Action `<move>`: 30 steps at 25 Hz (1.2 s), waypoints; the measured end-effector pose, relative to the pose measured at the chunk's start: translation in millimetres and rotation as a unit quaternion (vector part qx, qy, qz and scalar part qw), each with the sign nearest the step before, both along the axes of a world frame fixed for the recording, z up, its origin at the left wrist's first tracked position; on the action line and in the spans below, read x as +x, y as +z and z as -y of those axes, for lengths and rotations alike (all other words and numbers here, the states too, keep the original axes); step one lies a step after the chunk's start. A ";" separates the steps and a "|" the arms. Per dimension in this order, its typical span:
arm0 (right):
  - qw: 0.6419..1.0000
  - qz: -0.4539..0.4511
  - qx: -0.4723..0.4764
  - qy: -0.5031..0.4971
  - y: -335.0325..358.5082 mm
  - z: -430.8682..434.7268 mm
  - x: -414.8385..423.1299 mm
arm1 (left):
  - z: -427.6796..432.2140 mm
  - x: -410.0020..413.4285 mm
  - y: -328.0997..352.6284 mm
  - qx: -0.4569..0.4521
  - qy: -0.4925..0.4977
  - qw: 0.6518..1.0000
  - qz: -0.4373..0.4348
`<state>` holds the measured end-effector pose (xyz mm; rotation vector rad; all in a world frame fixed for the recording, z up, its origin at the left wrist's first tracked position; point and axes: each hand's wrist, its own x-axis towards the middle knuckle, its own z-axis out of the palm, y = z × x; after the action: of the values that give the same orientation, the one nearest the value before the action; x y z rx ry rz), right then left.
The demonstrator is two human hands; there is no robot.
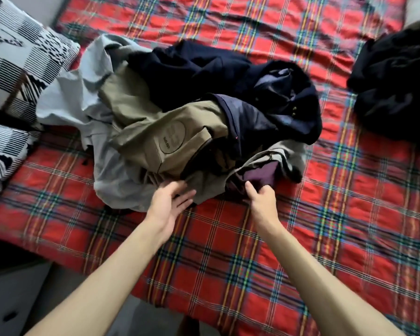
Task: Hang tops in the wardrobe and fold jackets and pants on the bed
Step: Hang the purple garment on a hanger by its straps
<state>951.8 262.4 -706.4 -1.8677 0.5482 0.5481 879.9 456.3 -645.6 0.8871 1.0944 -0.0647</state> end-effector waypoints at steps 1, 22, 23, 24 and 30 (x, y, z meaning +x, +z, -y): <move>0.999 0.035 0.023 0.011 27.7 7.4 -4.8 | 5.3 -3.6 10.8 0.021 -0.031 0.999 0.004; 0.897 0.285 -0.069 0.331 382.3 73.0 -38.3 | 52.1 -76.8 402.1 0.356 -0.083 0.913 0.179; 0.898 0.265 -0.043 0.348 371.5 81.4 -52.9 | 54.9 -87.1 404.4 0.335 -0.065 0.924 0.170; 0.897 0.250 -0.002 0.364 367.7 87.3 -68.4 | 55.5 -96.5 406.7 0.315 -0.040 0.934 0.162; 0.822 0.273 0.181 0.467 405.1 69.3 -181.8 | 57.6 -164.4 434.5 0.261 0.067 0.950 0.158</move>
<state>770.0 193.2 -301.3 -1.7095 -0.8647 0.6310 715.4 398.7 -211.1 1.2409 0.8748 0.4862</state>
